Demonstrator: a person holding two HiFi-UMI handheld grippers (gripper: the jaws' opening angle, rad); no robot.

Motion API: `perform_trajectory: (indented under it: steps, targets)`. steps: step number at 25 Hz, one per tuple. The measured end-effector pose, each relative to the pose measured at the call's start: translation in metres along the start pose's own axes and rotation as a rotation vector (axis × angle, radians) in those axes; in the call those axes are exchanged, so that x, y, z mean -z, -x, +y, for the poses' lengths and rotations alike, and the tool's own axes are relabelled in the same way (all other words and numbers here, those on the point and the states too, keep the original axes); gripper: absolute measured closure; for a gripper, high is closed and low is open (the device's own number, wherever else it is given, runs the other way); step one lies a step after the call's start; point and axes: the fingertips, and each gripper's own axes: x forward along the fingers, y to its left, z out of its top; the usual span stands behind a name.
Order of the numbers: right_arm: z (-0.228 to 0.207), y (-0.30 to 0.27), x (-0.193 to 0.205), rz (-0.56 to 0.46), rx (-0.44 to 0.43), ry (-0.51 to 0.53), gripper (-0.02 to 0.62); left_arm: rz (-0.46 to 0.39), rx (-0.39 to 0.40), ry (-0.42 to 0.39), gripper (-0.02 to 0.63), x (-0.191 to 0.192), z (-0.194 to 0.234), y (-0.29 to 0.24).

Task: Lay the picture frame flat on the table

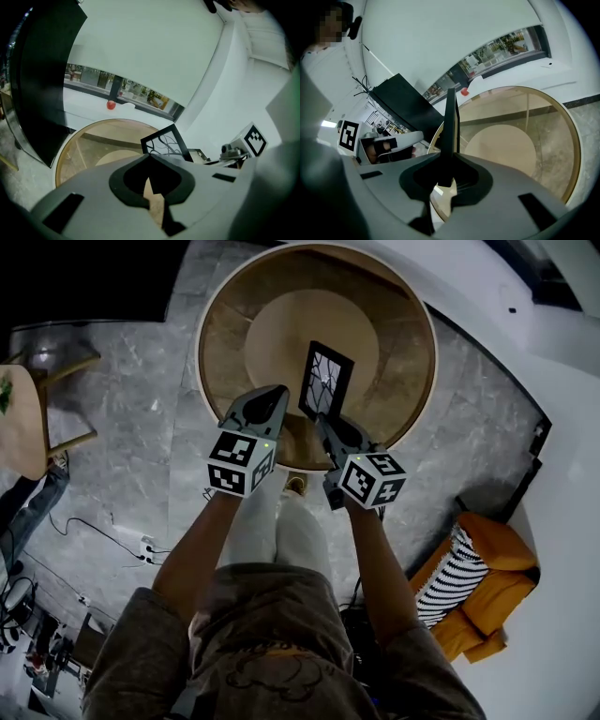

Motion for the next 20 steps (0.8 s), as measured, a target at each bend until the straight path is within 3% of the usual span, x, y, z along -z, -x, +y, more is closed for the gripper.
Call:
perform_trajectory:
  steps: [20]
  targets:
    - [-0.031,-0.041,0.011,0.03,-0.009,-0.054,0.525,0.045,0.006,0.024,0.589,0.033,0.025,-0.034]
